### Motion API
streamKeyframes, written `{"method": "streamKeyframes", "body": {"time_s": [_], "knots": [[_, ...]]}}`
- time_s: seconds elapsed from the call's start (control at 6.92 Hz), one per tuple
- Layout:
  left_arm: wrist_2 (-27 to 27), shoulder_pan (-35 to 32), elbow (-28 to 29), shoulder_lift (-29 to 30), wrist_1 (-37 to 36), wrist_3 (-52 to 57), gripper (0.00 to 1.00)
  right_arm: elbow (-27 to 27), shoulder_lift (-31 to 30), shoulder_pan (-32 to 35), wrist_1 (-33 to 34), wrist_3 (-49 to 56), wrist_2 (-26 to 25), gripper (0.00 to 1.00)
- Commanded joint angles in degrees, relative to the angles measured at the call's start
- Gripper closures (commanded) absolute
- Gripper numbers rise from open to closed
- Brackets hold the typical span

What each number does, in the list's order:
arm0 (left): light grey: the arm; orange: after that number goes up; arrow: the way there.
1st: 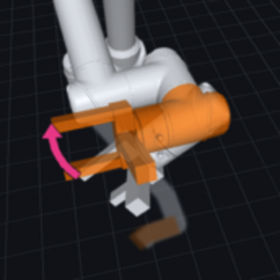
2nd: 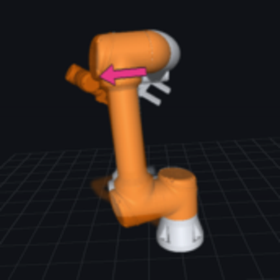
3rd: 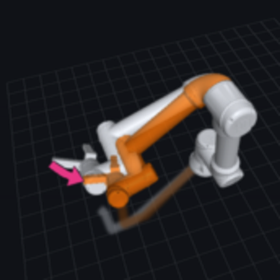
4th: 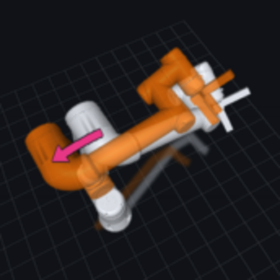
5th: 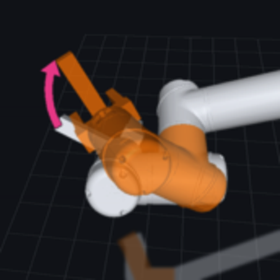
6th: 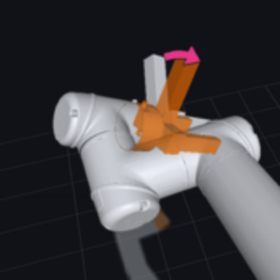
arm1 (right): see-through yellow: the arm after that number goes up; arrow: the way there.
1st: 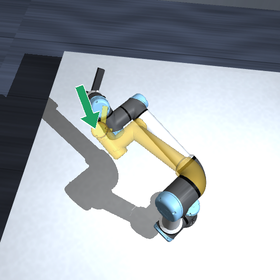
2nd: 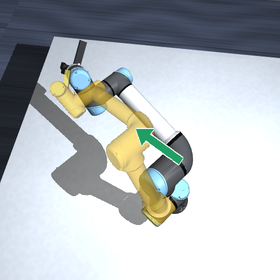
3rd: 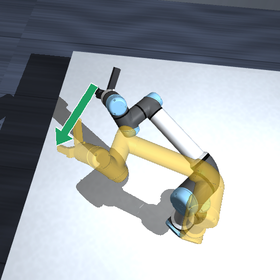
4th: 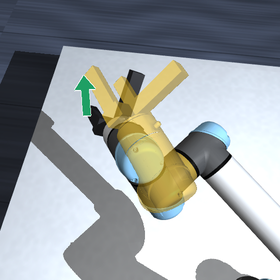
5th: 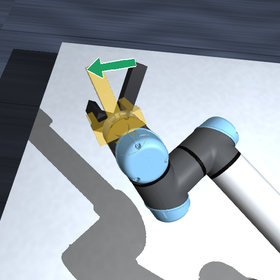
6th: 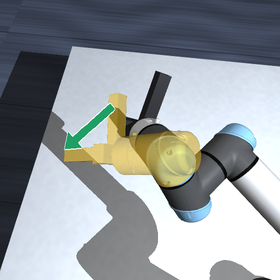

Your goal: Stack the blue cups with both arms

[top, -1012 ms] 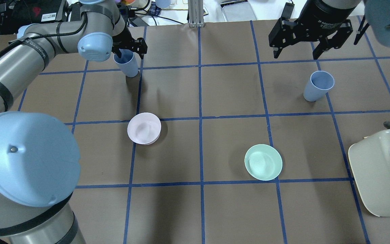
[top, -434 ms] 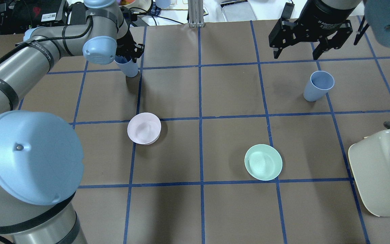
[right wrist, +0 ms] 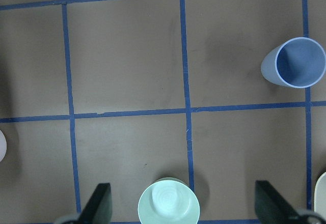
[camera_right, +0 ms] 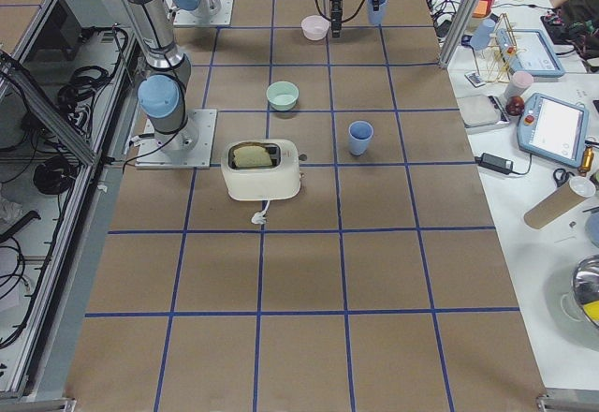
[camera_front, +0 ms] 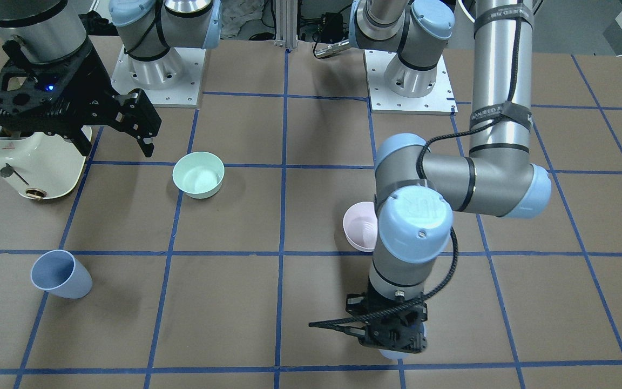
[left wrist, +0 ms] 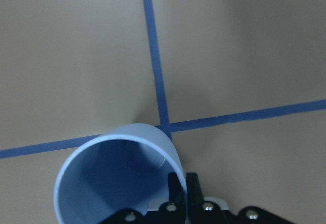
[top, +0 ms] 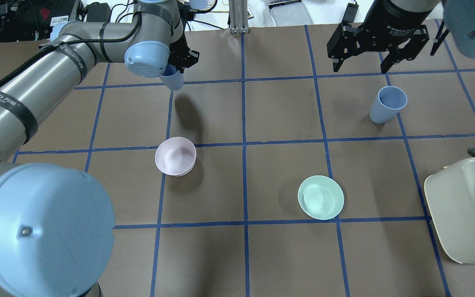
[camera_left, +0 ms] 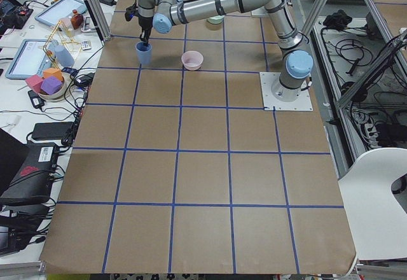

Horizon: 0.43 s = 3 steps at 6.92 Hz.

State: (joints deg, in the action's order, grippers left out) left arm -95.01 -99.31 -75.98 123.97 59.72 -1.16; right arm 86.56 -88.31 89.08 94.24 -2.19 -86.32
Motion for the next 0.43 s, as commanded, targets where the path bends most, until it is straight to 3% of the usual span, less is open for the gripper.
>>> {"method": "streamKeyframes", "body": {"time_s": [0.0, 0.29], "knots": [[3.32, -7.97, -2.84, -2.06, 1.80, -16.97, 1.00, 0.02, -0.02, -0.05, 0.68, -0.01, -0.08, 0.00], [6.67, -11.51, -4.09, -2.07, 6.86, -20.01, 1.00, 0.10, -0.02, -0.05, 0.77, 0.08, -0.17, 0.00]]}}
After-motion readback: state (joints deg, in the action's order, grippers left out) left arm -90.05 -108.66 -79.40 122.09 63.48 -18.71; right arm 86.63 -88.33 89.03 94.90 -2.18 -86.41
